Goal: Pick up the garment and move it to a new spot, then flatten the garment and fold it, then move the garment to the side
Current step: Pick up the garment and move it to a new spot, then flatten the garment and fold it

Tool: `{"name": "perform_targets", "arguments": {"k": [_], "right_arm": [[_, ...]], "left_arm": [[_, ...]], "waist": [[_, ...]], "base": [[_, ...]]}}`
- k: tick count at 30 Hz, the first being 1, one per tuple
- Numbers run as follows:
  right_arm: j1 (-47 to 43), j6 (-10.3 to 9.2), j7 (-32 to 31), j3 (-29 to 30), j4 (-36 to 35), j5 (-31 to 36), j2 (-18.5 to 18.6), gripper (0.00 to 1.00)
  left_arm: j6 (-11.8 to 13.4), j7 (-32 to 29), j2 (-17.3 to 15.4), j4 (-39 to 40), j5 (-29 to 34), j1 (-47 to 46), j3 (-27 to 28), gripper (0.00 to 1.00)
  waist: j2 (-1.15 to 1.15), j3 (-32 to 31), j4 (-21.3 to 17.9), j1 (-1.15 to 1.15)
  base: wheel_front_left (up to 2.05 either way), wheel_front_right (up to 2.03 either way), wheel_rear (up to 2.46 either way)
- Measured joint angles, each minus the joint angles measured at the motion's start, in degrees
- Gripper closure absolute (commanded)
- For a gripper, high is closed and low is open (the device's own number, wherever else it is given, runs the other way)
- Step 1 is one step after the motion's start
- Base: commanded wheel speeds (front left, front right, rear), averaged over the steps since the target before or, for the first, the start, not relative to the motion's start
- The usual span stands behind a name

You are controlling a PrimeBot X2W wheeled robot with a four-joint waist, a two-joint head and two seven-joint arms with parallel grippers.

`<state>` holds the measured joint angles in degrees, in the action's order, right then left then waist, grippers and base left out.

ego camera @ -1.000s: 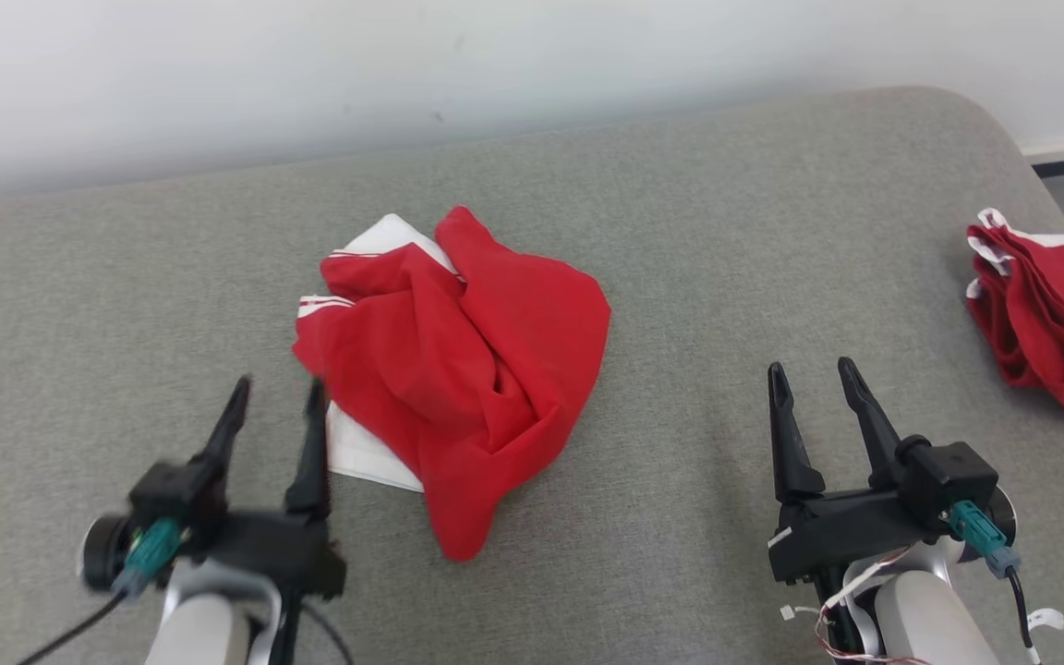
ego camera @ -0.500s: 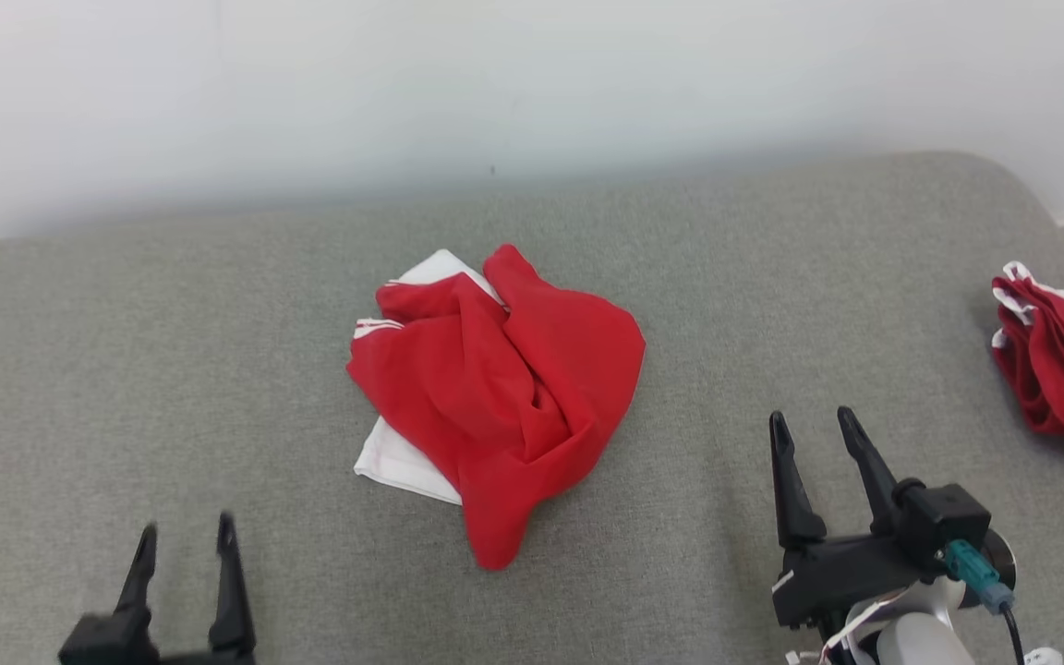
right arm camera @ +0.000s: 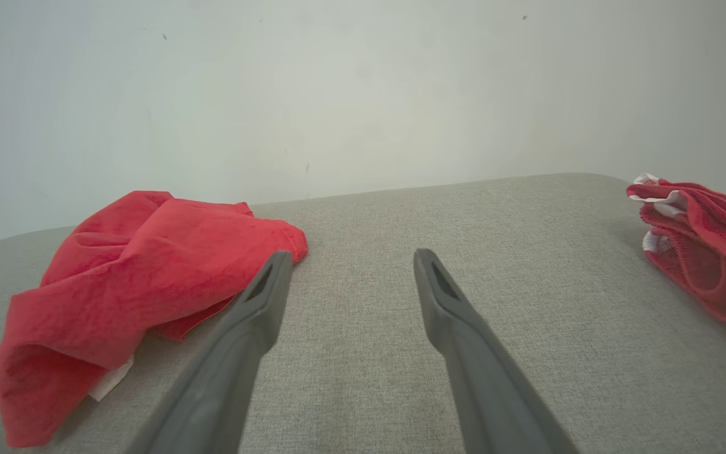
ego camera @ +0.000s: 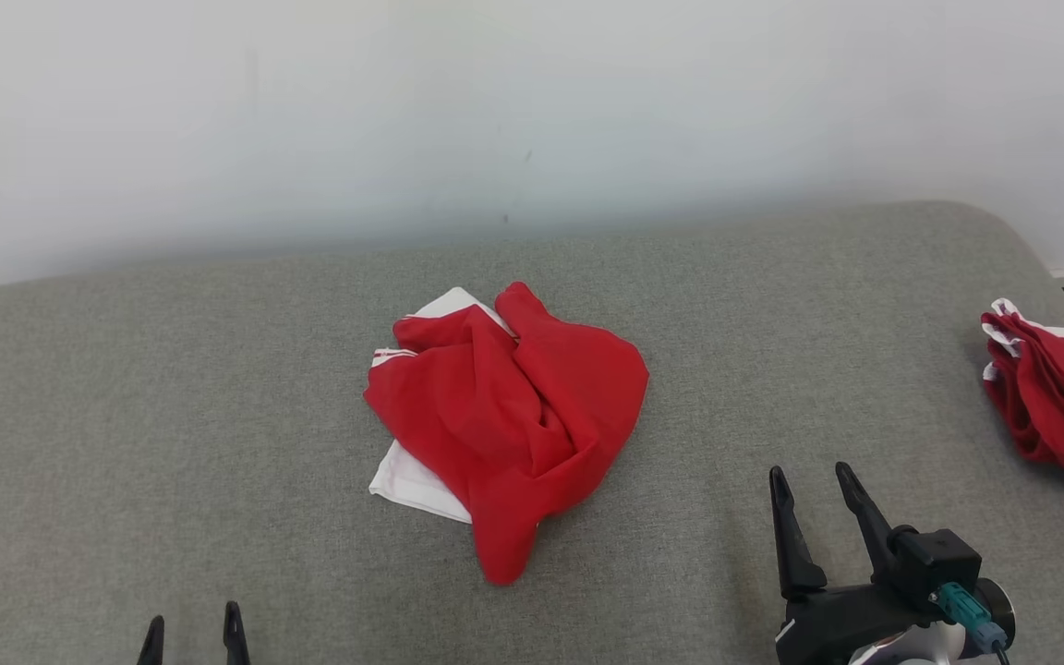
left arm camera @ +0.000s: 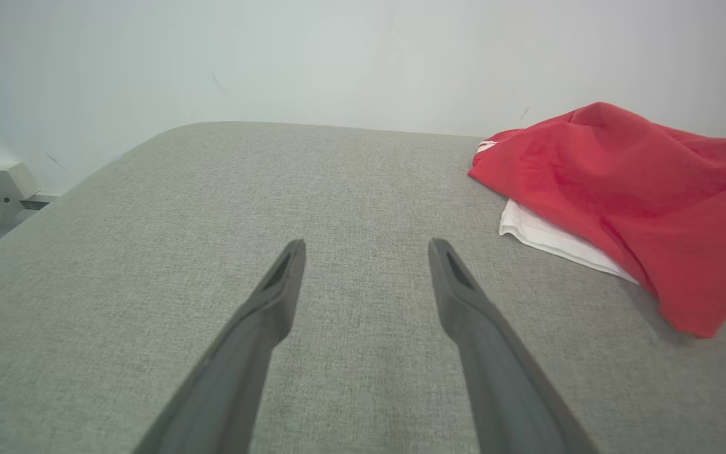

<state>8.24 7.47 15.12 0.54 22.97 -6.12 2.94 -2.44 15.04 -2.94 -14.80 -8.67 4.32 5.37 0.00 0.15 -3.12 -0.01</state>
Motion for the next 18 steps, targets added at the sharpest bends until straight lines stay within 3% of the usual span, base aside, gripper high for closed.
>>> {"name": "perform_targets", "arguments": {"k": [8, 18], "right_arm": [[0.09, 0.0, 0.0, -0.37, -0.11, 0.02, 0.01, 0.0], [2.88, 0.0, 0.0, -0.8, -1.19, 0.65, -0.01, 0.0]], "left_arm": [[1.41, 0.01, -0.01, 0.1, -1.89, -0.01, -2.98, 0.0], [-0.81, 0.01, -0.01, -4.44, -2.5, -9.05, -4.43, 0.0]], "waist": [[0.0, 0.61, -0.37, 0.01], [0.0, 5.14, -2.6, 0.01]], "base": [[0.0, 0.0, 0.0], [0.0, 0.0, 0.0]]}}
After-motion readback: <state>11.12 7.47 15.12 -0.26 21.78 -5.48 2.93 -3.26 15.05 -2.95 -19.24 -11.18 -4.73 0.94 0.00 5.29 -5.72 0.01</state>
